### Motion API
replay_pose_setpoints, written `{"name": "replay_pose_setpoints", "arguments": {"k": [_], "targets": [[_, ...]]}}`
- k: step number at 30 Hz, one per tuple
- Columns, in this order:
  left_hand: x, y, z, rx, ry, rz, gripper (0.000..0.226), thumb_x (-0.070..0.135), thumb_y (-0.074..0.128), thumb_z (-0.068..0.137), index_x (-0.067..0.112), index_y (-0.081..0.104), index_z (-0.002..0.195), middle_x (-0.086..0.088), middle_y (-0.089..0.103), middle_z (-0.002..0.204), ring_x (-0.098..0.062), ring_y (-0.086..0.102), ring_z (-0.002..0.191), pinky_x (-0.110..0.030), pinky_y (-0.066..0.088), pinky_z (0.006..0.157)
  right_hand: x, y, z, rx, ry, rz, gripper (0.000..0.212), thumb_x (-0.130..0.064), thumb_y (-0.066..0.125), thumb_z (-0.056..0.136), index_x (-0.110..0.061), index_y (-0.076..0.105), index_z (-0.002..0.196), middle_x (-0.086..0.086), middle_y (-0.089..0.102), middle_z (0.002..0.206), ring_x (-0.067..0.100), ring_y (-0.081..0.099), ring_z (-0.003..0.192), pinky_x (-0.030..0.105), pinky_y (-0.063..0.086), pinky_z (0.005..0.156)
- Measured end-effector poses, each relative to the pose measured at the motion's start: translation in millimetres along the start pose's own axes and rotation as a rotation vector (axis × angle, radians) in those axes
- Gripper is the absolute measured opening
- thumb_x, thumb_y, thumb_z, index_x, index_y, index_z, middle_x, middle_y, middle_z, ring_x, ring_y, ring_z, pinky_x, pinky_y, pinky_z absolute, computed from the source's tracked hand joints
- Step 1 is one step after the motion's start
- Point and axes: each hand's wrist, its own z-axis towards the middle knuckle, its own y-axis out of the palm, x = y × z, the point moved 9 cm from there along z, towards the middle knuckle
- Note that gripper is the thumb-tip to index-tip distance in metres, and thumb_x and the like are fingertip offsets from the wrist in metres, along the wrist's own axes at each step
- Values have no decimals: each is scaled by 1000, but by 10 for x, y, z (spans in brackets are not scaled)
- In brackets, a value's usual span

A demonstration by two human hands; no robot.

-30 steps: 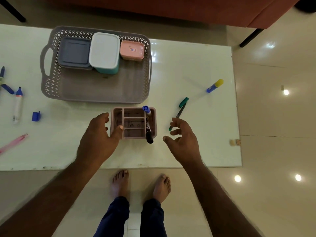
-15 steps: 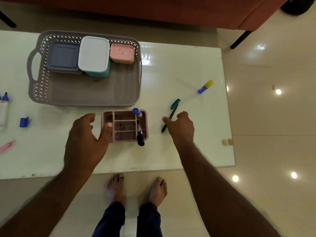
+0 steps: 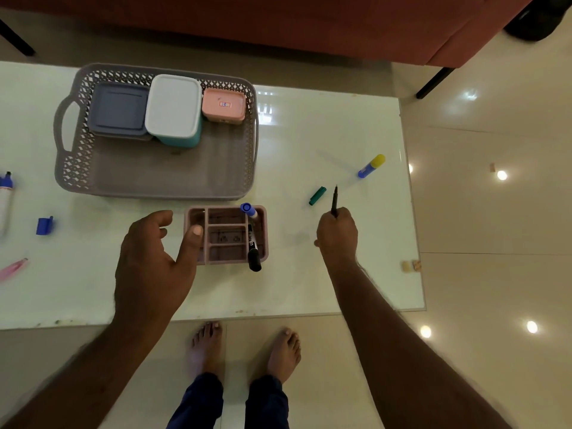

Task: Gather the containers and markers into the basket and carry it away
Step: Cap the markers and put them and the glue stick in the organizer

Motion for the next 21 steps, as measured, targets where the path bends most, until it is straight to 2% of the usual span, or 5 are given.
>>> {"name": "replay_pose_setpoints", "arguments": {"k": [2,5,10,15,21], "targets": [[54,-13,-16,-8,17,-22,52,49,59,90,14,49,128,-6,57,127,-25,57,114,-53,54,85,-142,-32,48,9,-81,-80,6,-19,45,90,-21,50,88,-6,58,87,11,60,76,28,50,60],[166,-40,-37,-7,59,-54,51,46,59,91,10,51,126,-7,59,124,-25,58,112,-53,54,84,-299,-8,144,2,-154,-159,12,-29,59,85,-20,55,93,-12,56,80,4,53,67,18,35,52],[364,-93,-44,-8,112,-108,49,49,54,89,12,55,120,-1,62,115,-19,57,103,-46,54,79,-407,27,310,58,-134,-298,46,-51,67,82,-16,55,110,-6,56,92,17,55,78,26,39,61],[507,-131,17,-6,155,-138,36,44,54,90,16,58,112,8,61,105,-13,55,95,-34,47,74,-408,120,421,70,-111,-418,31,-34,60,89,-13,56,111,2,68,105,20,59,81,28,43,61],[765,-297,49,18,238,-214,19,36,59,91,25,62,106,25,63,89,5,59,83,0,41,74,-678,69,63,-94,-125,-21,32,-23,62,84,-20,62,116,0,72,93,15,62,76,28,46,67]]}}
